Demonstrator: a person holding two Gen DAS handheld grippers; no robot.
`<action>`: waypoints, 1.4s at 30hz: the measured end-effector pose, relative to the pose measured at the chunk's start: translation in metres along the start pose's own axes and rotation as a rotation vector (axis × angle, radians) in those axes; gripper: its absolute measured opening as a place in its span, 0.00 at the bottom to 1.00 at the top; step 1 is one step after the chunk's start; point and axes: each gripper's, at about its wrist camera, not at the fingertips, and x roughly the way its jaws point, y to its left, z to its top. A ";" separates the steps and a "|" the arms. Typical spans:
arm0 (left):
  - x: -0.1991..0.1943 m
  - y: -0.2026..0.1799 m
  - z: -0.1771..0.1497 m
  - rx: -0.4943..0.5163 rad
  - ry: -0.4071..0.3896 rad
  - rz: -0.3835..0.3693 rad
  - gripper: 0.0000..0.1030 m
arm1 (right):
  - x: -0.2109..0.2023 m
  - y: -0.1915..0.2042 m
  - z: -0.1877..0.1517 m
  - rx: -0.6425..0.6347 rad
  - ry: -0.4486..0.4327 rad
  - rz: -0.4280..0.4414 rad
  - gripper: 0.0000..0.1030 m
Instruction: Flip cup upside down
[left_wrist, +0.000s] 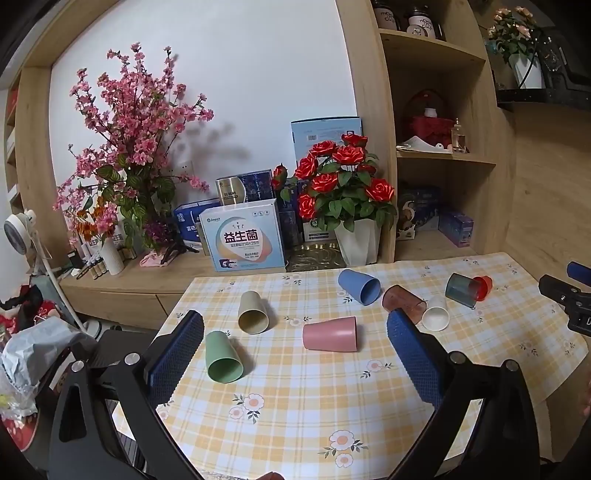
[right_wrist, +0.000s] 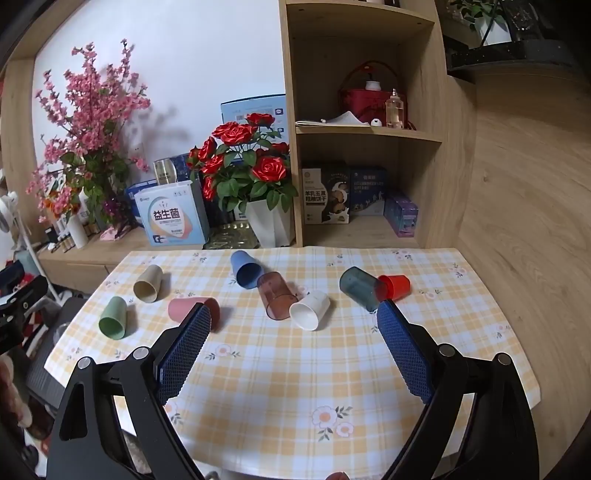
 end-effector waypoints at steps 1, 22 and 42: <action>0.000 -0.001 0.000 0.000 0.001 -0.002 0.94 | 0.000 0.000 0.000 0.000 0.000 0.000 0.86; -0.001 0.008 -0.004 -0.005 -0.002 0.004 0.94 | -0.001 -0.002 0.003 0.000 -0.005 0.000 0.86; 0.001 0.004 -0.003 -0.001 0.001 -0.003 0.94 | -0.006 -0.002 0.010 0.000 -0.008 0.000 0.86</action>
